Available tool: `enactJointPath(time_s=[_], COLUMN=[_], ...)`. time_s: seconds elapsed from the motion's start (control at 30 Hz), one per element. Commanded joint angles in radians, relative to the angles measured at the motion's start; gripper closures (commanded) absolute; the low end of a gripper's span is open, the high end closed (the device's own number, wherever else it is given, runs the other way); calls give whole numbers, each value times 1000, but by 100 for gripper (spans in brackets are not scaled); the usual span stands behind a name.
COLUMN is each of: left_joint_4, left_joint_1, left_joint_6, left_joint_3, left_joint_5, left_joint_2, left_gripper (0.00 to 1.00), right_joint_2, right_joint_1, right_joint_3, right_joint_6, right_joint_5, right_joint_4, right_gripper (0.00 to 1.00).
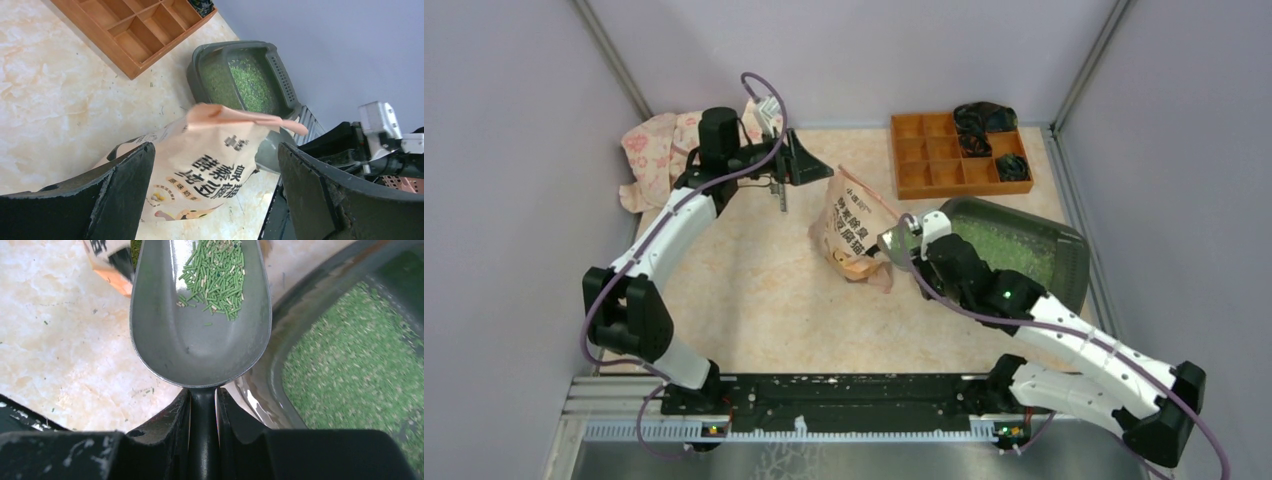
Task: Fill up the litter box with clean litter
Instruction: 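Scoop the cat litter from the cat litter bag, then pour the cat litter into the litter box.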
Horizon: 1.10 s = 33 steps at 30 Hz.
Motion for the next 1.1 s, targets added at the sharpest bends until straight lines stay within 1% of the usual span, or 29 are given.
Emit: enactJointPath(time_s=[0.0,0.07,0.23,0.5,0.7,0.73,0.77,0.8,0.9,0.97,1.07], left_joint_4=[1,13,37,62,62,84,101,115,129,131,127], left_joint_1=[0,1,1,1,1,1,2,2,2,2,2], left_joint_6=[20,12,-4,-35,-55,-61,-72,-81,-94,-96,-93], left_joint_3=[48,46,55,72,99,96,92,88,89,89,87], left_joint_5=[7,12,31,65,93,95,103,110,131,142,146], left_joint_2=[12,22,48,87,118,119,119,120,120,117,118], left_gripper=[2,2,2,2,2,2,2,2,2,2,2], right_joint_2=[-113,-115,-111,-101,-33,-11,-2,3,29,50,85], right_joint_1=[10,10,10,10,5,-6,-31,-83,-283,-393,-524], right_joint_3=[137,184,285,451,603,629,647,657,676,672,646], right_joint_6=[66,91,173,336,458,466,450,429,332,274,205], right_joint_5=[95,99,84,163,216,215,180,126,-11,-84,-179], right_joint_4=[-124,-211,-363,-624,-863,-901,-906,-902,-904,-905,-904], right_gripper=[100,100,100,100,100,100,100,100,100,100,100])
